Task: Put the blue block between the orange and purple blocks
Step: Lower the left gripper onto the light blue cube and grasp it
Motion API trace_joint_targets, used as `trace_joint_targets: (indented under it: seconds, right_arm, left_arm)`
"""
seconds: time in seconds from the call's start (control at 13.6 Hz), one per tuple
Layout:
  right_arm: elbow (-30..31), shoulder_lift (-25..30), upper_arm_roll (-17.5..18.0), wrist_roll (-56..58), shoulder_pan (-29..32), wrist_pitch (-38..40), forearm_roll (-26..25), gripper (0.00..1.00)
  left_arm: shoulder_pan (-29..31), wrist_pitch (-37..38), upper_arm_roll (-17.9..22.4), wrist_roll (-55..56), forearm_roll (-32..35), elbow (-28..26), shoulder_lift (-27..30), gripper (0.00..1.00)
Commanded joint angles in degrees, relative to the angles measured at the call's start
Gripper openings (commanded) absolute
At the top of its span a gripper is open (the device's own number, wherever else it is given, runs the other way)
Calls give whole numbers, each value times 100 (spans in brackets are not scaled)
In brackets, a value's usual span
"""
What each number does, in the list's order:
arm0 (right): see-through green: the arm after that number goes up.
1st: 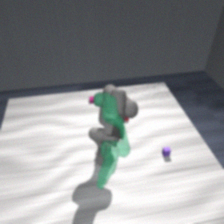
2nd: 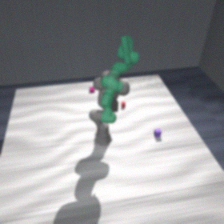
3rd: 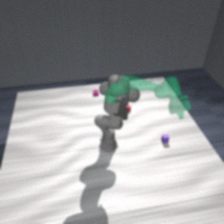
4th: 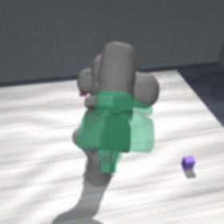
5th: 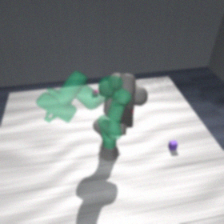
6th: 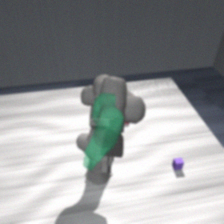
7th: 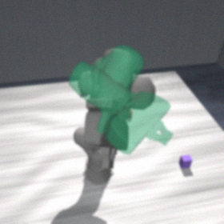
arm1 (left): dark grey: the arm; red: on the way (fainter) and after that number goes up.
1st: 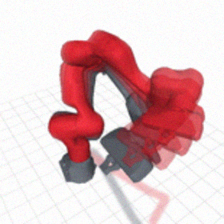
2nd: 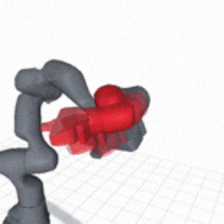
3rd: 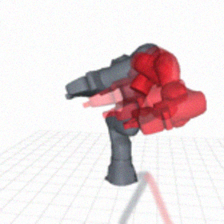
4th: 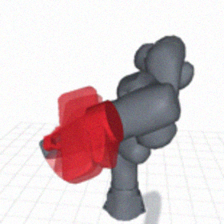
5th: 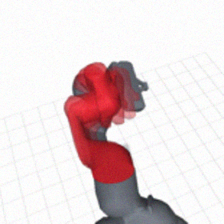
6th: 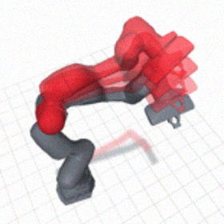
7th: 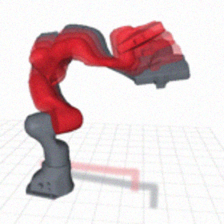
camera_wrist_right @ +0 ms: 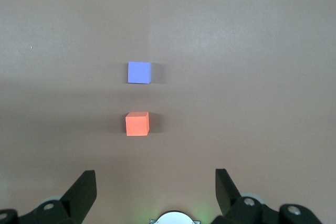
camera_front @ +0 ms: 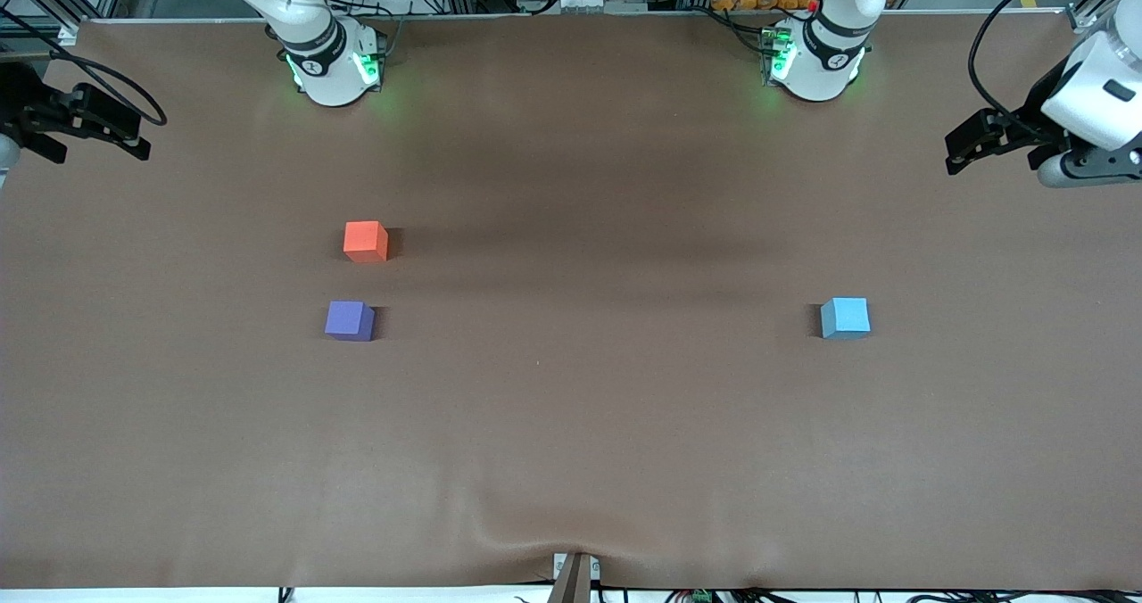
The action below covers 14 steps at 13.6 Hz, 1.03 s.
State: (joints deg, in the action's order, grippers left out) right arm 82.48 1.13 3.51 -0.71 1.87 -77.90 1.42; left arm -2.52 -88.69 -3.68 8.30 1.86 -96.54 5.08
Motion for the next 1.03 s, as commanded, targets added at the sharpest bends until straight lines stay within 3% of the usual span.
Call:
trace_joint_targets:
  seconds: [0.0,0.22,0.37,0.96]
  right_arm:
    - [101,107,35,79,86,-6,113,100]
    - [101,107,35,80,77,-14,113,100]
    - [101,107,35,88,103,-6,113,100]
    - [101,89,-9,88,138,-6,209,100]
  left_arm:
    - [68,-874,-19,-109,-28,-845,54,100]
    - [147,-2385,-19,-100,-28,-2032,37,100]
    - [138,-3160,-19,-109,7,-2482,-251,100]
    - [349,-5508,-19,-249,69,-2844,-2009,100]
